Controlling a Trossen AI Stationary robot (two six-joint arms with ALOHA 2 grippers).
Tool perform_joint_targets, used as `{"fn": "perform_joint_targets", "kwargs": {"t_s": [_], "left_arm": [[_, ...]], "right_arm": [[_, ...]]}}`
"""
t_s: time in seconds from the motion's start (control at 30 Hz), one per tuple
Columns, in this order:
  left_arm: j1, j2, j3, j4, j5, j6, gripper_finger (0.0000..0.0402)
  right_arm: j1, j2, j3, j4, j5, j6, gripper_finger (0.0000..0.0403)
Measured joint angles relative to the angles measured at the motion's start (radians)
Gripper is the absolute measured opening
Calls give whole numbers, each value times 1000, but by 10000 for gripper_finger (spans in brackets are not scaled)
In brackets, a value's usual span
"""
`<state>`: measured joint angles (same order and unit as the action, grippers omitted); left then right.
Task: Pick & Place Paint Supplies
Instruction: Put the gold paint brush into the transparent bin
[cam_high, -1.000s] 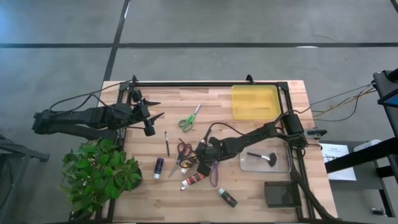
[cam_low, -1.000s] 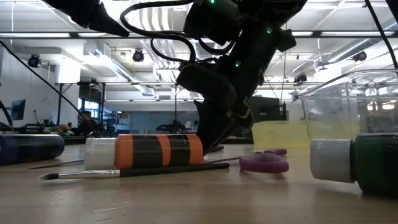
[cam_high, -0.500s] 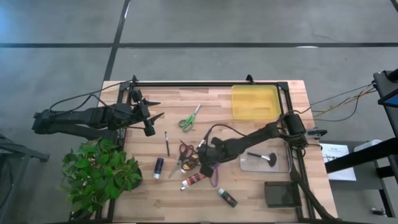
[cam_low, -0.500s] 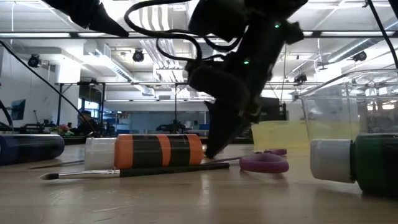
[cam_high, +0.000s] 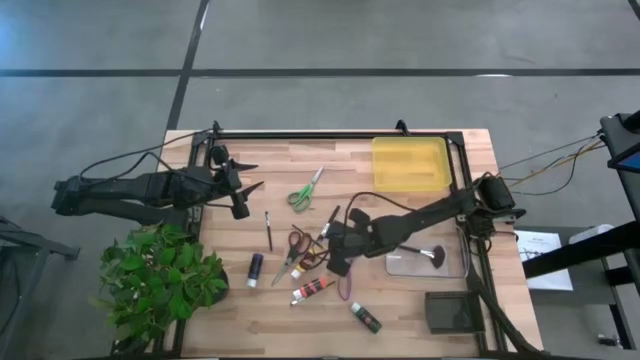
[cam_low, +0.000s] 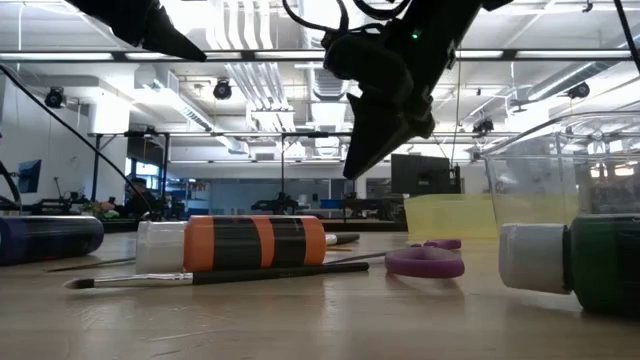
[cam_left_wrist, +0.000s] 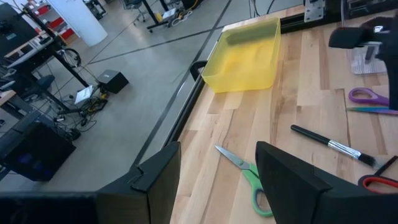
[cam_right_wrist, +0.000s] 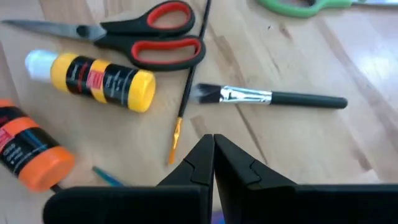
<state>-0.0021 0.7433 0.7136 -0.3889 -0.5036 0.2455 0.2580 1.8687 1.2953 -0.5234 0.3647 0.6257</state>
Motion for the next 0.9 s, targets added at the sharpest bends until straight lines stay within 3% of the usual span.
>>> {"fn": "perform_joint_targets", "kwargs": {"t_s": [0.47,0.77,0.9], "left_arm": [[0,0,0,0,0,-1,214],[0,0,0,-1,0,-4,214],[0,0,0,-1,0,-4,214]], "right_arm": [[13,80,-1,83,-138,1,19],[12,83,0,100,-154,4,154],[12,115,0,117,-157,2,185]]}}
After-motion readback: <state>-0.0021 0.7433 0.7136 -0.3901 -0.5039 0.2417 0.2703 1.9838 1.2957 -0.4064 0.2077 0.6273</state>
